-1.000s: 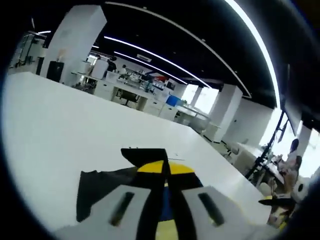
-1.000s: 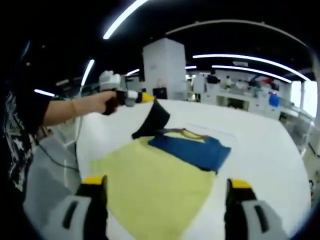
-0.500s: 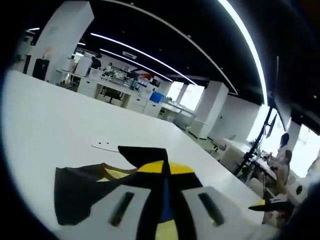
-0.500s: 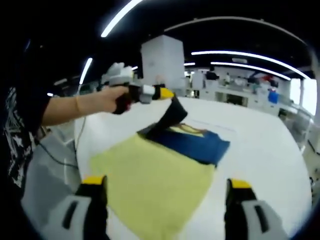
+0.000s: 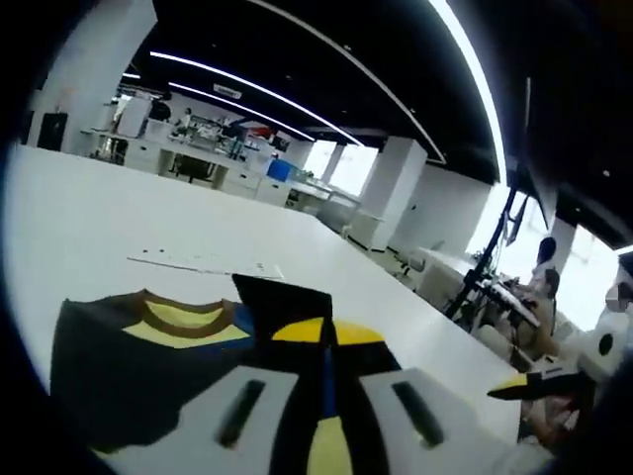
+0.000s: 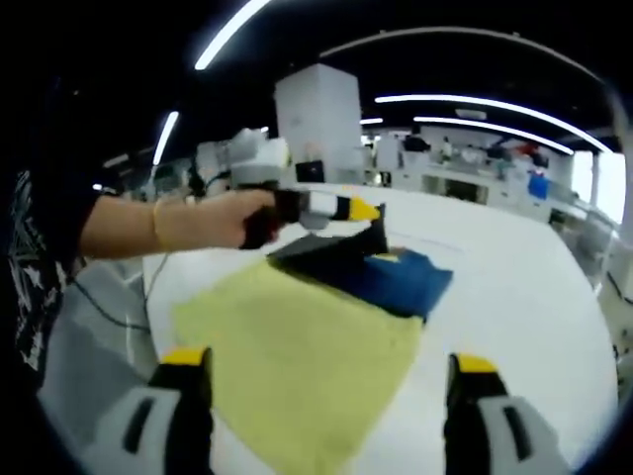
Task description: Fold the garment on the visible template until the final outline fits inside the template.
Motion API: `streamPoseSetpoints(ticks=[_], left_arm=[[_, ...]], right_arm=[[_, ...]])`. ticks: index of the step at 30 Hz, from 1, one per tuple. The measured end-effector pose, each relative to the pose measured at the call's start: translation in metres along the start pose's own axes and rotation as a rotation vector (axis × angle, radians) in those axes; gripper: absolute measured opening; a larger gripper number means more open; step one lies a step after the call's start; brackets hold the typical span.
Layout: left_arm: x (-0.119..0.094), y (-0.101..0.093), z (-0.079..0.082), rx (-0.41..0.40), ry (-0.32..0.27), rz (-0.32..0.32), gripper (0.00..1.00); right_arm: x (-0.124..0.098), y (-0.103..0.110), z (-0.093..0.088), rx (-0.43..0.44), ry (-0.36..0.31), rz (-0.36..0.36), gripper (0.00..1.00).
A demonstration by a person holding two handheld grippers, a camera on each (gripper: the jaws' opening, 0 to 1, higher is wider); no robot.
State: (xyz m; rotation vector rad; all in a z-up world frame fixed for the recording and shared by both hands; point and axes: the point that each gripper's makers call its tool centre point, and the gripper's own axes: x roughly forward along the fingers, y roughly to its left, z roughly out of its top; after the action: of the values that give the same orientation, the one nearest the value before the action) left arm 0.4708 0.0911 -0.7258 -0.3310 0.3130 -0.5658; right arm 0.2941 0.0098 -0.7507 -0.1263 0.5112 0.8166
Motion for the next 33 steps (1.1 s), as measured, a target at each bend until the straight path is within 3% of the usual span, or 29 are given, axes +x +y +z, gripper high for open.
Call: streamPoseSetpoints(ticks=[4, 9, 14, 17, 21, 33], left_arm=[[0.005, -0.005, -0.017, 0.027, 0.048, -0.016, 0.0], [0.012, -0.016, -0.048, 0.126, 0.134, -0.053, 0.0], [0.01, -0.031, -0.08, 0.258, 0.231, -0.145, 0.02], [0.006, -0.037, -0.083, 0.329, 0.239, -0.166, 0.15], [-0.005, -0.053, -0.079, 0.377, 0.234, -0.241, 0.3], [-0.046, -0.041, -0.052, 0.42, 0.203, -0.275, 0.75]], right_arm=[[0.001, 0.001, -0.002, 0.007, 0.004, 0.002, 0.99], [0.002, 0.003, -0.006, 0.01, 0.014, 0.007, 0.99], [0.002, 0.006, -0.006, 0.013, 0.015, 0.012, 0.99], [0.001, 0.006, -0.008, 0.01, 0.019, 0.018, 0.99], [0.0, 0.008, -0.012, -0.01, 0.044, 0.039, 0.99], [0.0, 0.019, -0.024, -0.092, 0.142, 0.146, 0.99]])
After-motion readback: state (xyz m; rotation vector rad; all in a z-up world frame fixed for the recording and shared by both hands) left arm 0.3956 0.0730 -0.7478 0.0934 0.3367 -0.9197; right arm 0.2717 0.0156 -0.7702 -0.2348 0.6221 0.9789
